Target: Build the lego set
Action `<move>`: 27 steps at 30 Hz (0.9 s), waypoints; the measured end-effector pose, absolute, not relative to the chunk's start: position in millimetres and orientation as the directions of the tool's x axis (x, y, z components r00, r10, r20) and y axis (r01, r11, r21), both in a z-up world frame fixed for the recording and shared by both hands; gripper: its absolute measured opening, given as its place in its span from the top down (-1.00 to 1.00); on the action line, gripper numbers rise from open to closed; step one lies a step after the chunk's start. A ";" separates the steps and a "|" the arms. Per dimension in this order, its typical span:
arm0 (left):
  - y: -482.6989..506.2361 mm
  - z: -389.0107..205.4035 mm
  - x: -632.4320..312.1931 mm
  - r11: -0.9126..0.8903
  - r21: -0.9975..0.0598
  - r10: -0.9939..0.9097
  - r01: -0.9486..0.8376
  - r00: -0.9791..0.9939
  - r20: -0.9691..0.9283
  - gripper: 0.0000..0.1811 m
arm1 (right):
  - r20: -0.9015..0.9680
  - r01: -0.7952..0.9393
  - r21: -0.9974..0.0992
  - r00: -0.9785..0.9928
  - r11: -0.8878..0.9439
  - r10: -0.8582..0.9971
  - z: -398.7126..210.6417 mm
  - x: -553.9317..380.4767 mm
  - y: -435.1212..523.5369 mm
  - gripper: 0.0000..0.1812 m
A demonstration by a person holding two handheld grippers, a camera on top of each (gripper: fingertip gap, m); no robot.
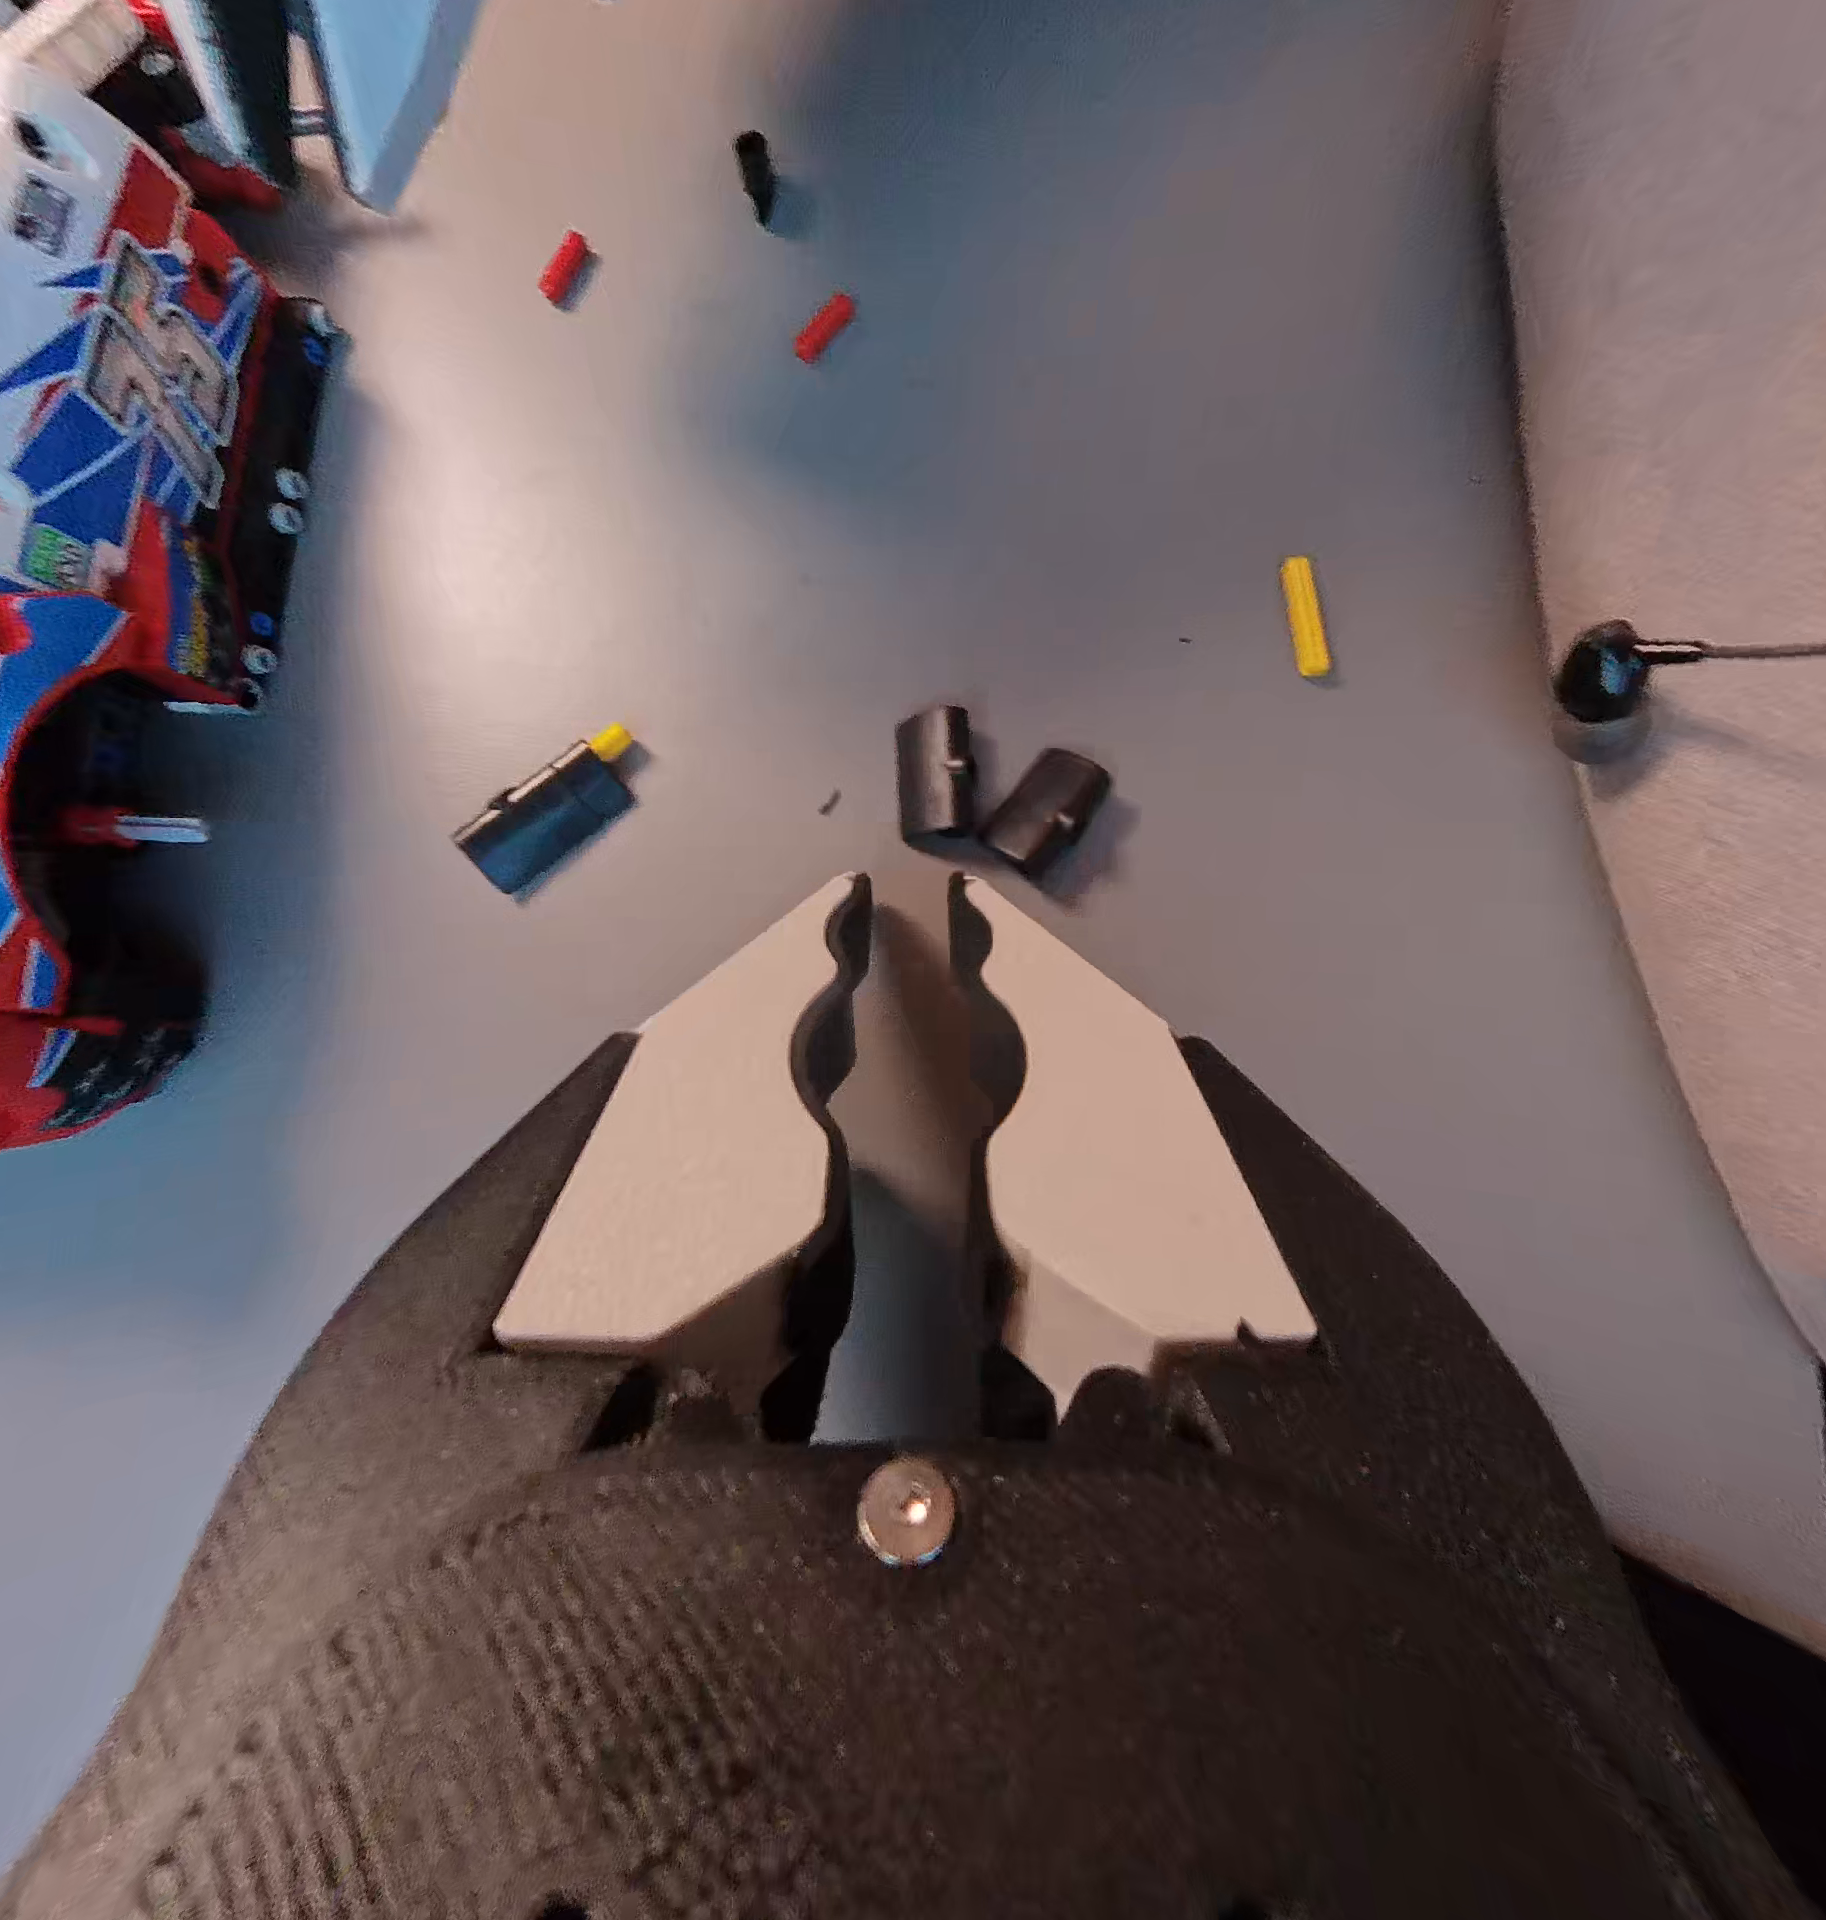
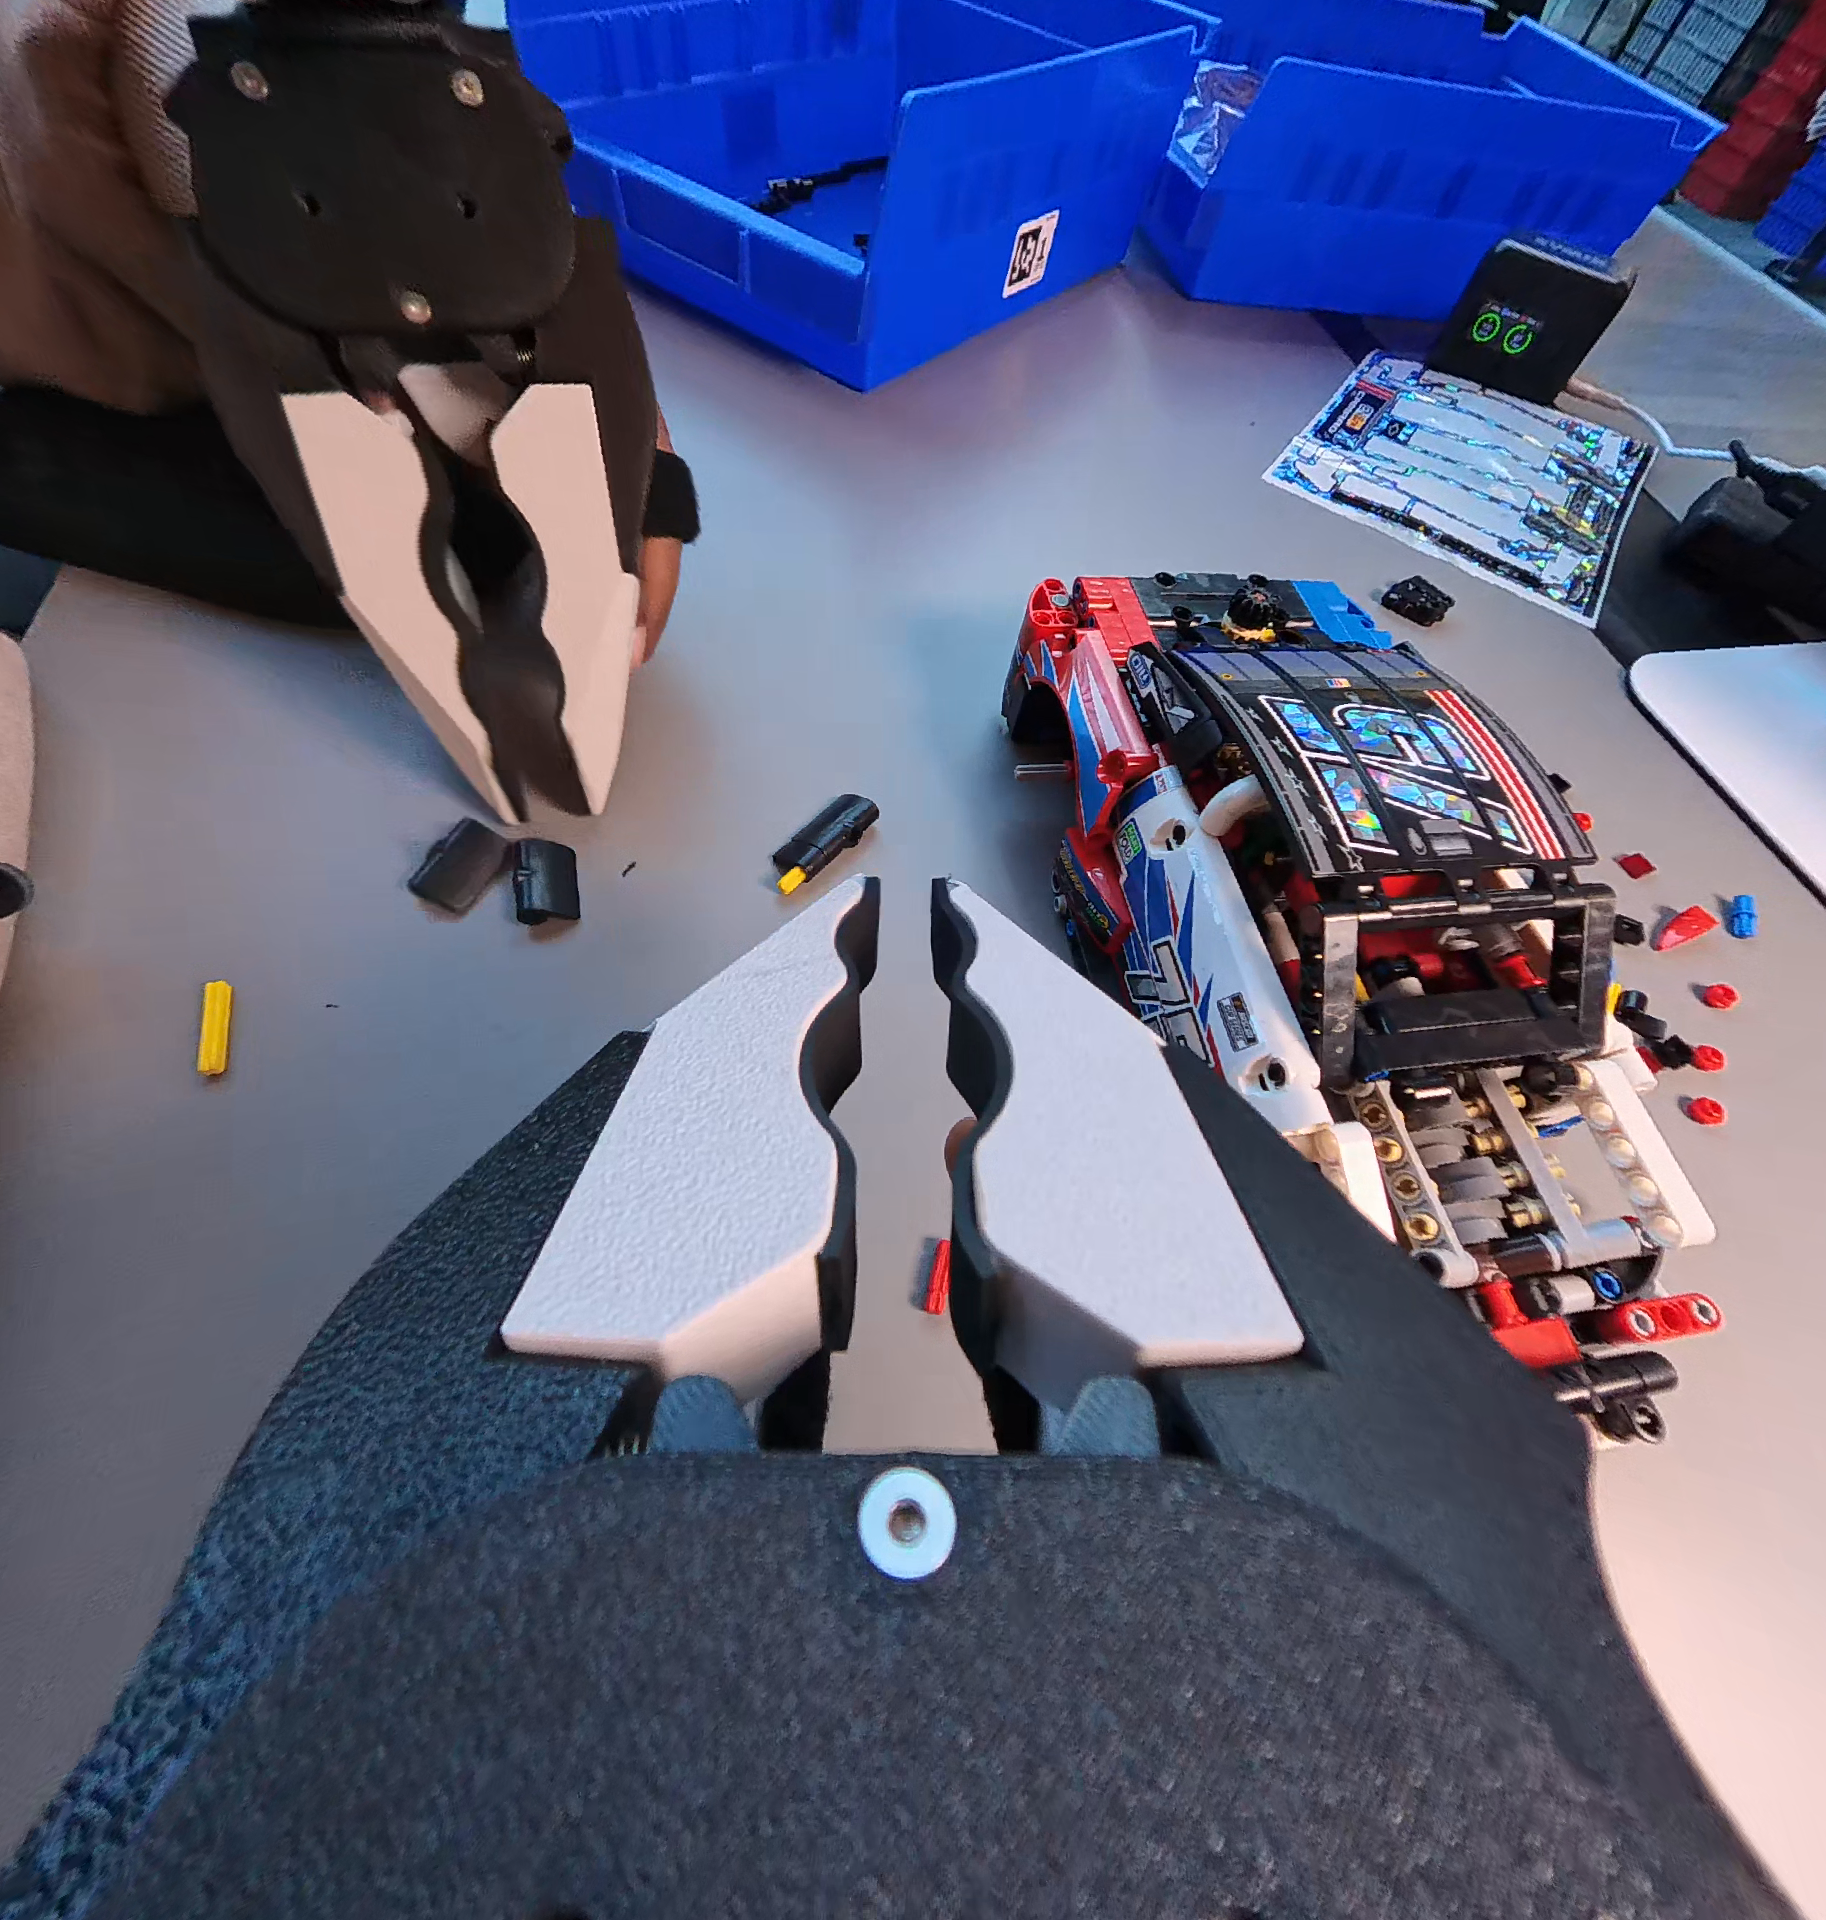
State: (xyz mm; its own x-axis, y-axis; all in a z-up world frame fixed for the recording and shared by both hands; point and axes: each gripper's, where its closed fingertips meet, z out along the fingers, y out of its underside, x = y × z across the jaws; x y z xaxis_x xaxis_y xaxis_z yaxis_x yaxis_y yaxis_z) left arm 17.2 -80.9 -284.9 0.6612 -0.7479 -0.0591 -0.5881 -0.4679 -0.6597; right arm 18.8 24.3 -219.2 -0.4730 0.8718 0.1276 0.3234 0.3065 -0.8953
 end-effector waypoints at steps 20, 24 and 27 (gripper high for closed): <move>-76.8 -284.4 21.4 -0.457 -0.692 -0.754 -0.559 0.657 -0.032 0.69 | 0.117 0.320 -0.906 -0.441 0.277 0.890 -219.0 17.9 31.6 0.92; -59.3 -284.6 13.2 -0.466 -0.687 -0.707 -0.557 0.701 -0.089 1.00 | 0.116 0.320 -0.906 -0.436 0.275 0.892 -219.2 17.5 31.8 0.93; -48.3 -281.9 7.6 -0.476 -0.704 -0.660 -0.527 0.744 -0.110 1.00 | 0.120 0.321 -0.906 -0.431 0.276 0.894 -219.3 17.6 33.0 0.93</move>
State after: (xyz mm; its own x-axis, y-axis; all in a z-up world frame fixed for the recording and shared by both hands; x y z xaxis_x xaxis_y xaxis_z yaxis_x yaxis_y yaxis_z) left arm 7.6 -48.3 -281.9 0.7435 -0.6595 -0.1105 -0.5268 -0.4759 -0.7043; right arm 17.6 33.0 -219.3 -0.4308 0.8944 0.1198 0.3206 0.2758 -0.9062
